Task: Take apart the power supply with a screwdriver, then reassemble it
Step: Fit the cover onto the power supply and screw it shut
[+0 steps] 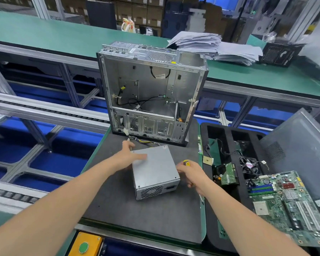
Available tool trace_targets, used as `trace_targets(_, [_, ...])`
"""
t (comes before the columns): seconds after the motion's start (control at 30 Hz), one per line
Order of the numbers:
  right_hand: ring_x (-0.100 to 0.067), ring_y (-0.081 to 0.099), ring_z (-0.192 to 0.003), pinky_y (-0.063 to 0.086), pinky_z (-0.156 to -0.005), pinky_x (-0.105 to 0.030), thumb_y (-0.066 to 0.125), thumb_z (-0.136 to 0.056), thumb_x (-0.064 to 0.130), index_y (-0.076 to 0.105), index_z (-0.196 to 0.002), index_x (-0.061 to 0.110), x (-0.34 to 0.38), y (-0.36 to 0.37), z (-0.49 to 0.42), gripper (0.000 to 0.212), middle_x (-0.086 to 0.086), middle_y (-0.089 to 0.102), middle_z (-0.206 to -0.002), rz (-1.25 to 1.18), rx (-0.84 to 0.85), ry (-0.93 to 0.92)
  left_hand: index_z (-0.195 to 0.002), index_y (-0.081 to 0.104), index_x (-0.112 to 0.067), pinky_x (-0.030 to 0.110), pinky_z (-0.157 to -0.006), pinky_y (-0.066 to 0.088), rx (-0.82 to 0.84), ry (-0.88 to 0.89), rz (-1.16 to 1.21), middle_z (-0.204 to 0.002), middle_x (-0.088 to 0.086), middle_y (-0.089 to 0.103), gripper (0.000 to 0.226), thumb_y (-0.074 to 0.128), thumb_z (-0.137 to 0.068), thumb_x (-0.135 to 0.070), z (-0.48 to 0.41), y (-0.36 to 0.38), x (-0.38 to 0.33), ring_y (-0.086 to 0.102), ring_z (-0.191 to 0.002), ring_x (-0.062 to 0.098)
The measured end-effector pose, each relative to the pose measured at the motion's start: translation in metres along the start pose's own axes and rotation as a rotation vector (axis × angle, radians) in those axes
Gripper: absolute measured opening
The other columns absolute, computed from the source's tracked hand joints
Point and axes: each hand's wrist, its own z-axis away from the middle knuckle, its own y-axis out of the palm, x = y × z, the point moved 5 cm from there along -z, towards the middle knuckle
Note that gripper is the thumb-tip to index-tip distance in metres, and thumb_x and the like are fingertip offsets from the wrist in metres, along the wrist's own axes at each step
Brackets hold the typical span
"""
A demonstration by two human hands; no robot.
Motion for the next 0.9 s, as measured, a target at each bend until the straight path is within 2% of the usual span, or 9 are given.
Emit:
trace_targets(0.1, [-0.013,0.036,-0.048,0.034,-0.043,-0.025,0.071,-0.076,0.014,0.061,-0.133,0.041,0.014,-0.002,-0.007,0.064,-0.001,0.065,-0.131,-0.029,0.112,-0.124,-0.15,0.008,-0.052,0.049,-0.119,0.032,0.211,0.215,-0.28,-0.15,-0.004,0.026,0.125,0.092,-0.057,-0.065,0.018,0.006,0.01,0.032,-0.141,0.024])
trace_targets(0.17, [-0.017,0.041,-0.053,0.037,-0.045,-0.027,0.076,-0.07,0.023,0.053,-0.143,0.049,0.023,0.001,-0.011,0.081,0.004,0.059,-0.137,0.024,0.201,-0.153,-0.148,-0.006,-0.066,0.052,-0.12,0.031,0.217,0.308,-0.391,-0.152,-0.016,0.013,0.146,0.097,-0.045,-0.065,0.027,0.011,0.016,0.023,-0.144,0.019])
trace_targets(0.23, [-0.032,0.057,-0.065,0.046,-0.059,-0.033,0.085,-0.069,0.035,0.049,-0.146,0.051,0.03,0.008,-0.016,0.087,-0.001,0.06,-0.139,0.061,0.253,-0.155,-0.147,-0.015,-0.069,0.05,-0.114,0.039,0.173,0.368,-0.448,-0.153,-0.022,0.002,0.157,0.099,-0.04,-0.065,0.029,0.014,0.02,0.031,-0.14,0.021])
trace_targets(0.33, [-0.034,0.062,-0.091,0.042,-0.079,-0.041,0.089,-0.073,0.042,0.052,-0.142,0.051,0.033,0.022,-0.026,0.078,-0.016,0.069,-0.128,0.019,0.274,-0.152,-0.151,-0.012,-0.065,0.039,-0.101,0.05,0.082,0.466,-0.493,-0.15,-0.02,0.0,0.155,0.098,-0.042,-0.062,0.029,0.017,0.02,0.049,-0.127,0.027])
trace_targets(0.47, [-0.014,0.059,-0.068,0.035,-0.051,-0.025,0.08,-0.084,0.047,0.053,-0.139,0.048,0.032,0.027,-0.036,0.061,-0.003,0.076,-0.101,0.034,0.259,-0.11,-0.151,-0.002,-0.065,0.017,-0.08,0.046,0.034,0.543,-0.46,-0.144,-0.02,0.006,0.147,0.097,-0.044,-0.059,0.024,0.014,0.024,0.058,-0.11,0.023])
trace_targets(0.57, [-0.011,0.056,-0.057,0.035,-0.044,-0.023,0.071,-0.093,0.047,0.052,-0.132,0.042,0.033,0.028,-0.043,0.043,0.002,0.072,-0.091,0.057,0.28,-0.134,-0.152,0.002,-0.065,0.026,-0.088,0.049,0.036,0.547,-0.455,-0.145,-0.02,0.006,0.144,0.097,-0.044,-0.063,0.023,0.011,0.027,0.055,-0.118,0.024])
trace_targets(0.67, [-0.02,0.058,-0.073,0.043,-0.058,-0.031,0.064,-0.095,0.061,0.051,-0.119,0.043,0.036,0.031,-0.05,0.033,-0.005,0.068,-0.101,0.087,0.282,-0.161,-0.151,0.001,-0.065,0.032,-0.096,0.049,0.061,0.534,-0.447,-0.147,-0.021,0.005,0.143,0.096,-0.044,-0.066,0.023,0.01,0.028,0.052,-0.122,0.024])
trace_targets(0.73, [-0.017,0.06,-0.08,0.046,-0.07,-0.035,0.057,-0.095,0.069,0.048,-0.111,0.041,0.038,0.034,-0.054,0.034,-0.005,0.065,-0.101,0.125,0.26,-0.168,-0.151,0.001,-0.066,0.034,-0.1,0.049,0.073,0.523,-0.436,-0.147,-0.021,0.008,0.142,0.096,-0.046,-0.066,0.023,0.008,0.029,0.052,-0.125,0.023])
trace_targets(0.9, [-0.018,0.048,-0.079,0.038,-0.071,-0.036,0.047,-0.096,0.076,0.039,-0.101,0.03,0.039,0.042,-0.063,0.047,-0.006,0.049,-0.091,0.226,0.176,-0.19,-0.151,0.008,-0.065,0.041,-0.109,0.048,0.12,0.533,-0.409,-0.145,-0.02,0.014,0.135,0.097,-0.05,-0.059,0.022,0.007,0.029,0.051,-0.131,0.019])
